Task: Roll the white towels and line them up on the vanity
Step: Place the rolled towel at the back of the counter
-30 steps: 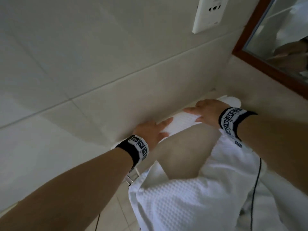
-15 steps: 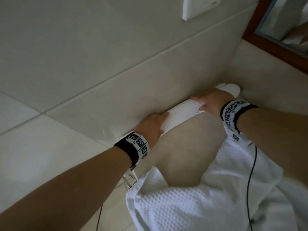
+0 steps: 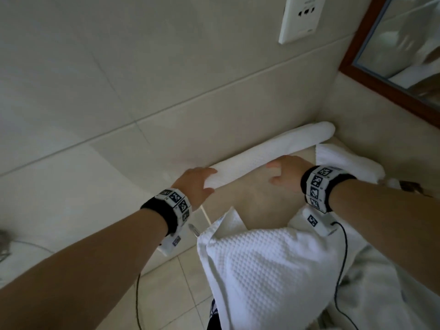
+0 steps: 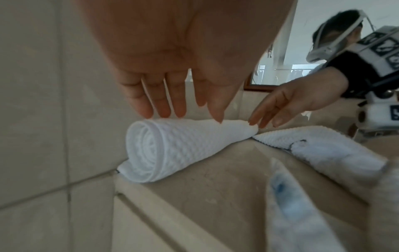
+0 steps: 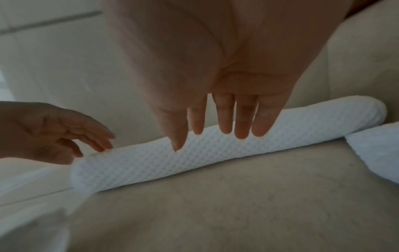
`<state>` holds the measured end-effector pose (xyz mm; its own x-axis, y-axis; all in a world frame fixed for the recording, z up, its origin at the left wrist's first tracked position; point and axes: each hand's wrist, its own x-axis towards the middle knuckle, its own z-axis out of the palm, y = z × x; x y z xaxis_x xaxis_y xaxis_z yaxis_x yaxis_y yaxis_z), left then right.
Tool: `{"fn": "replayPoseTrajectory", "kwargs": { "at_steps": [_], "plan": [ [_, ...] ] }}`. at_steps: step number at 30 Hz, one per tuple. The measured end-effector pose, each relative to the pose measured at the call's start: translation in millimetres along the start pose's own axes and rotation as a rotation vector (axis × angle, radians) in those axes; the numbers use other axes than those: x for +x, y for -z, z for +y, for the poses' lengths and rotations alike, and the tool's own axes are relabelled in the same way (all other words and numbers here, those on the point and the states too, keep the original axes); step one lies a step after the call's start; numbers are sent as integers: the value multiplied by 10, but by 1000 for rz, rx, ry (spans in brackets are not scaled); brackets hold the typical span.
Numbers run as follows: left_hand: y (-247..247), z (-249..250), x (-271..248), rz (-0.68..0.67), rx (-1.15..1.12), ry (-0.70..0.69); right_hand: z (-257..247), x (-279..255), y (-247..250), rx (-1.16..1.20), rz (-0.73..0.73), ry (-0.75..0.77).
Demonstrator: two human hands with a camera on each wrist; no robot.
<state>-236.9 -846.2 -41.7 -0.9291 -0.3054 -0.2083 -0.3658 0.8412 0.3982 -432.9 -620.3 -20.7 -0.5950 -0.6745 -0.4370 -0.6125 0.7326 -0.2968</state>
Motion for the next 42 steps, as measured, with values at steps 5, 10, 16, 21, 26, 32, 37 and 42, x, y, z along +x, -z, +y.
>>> {"fn": "replayPoseTrajectory", "kwargs": {
  "at_steps": [5, 10, 16, 21, 26, 32, 37, 42],
  "plan": [
    [47, -9, -562, -57, -90, -44, -360, -555, -202, 38, -8, 36],
    [-85, -48, -897, -185, -94, -181, -624, -1106, -555, 78, 13, 77],
    [-180, -191, -801, -341, -117, -255, -945, -1535, -1164, 222, 50, -50],
    [-302, -182, -753, -403, -207, -210, -1146, -1728, -1584, 424, 48, -229],
    [-347, -196, -845, -524, -279, -184, -1271, -1983, -1875, 502, 113, -293],
    [-287, -170, -1121, -495, -391, -180, -1641, -2037, -2174, 523, 54, -236],
    [-150, 72, -1518, -411, -498, -200, -1624, -2157, -2376, 604, 136, -192],
    [-161, 440, -1969, -295, -579, -106, -1399, -2474, -2547, 597, 245, -130]
  ]
}}
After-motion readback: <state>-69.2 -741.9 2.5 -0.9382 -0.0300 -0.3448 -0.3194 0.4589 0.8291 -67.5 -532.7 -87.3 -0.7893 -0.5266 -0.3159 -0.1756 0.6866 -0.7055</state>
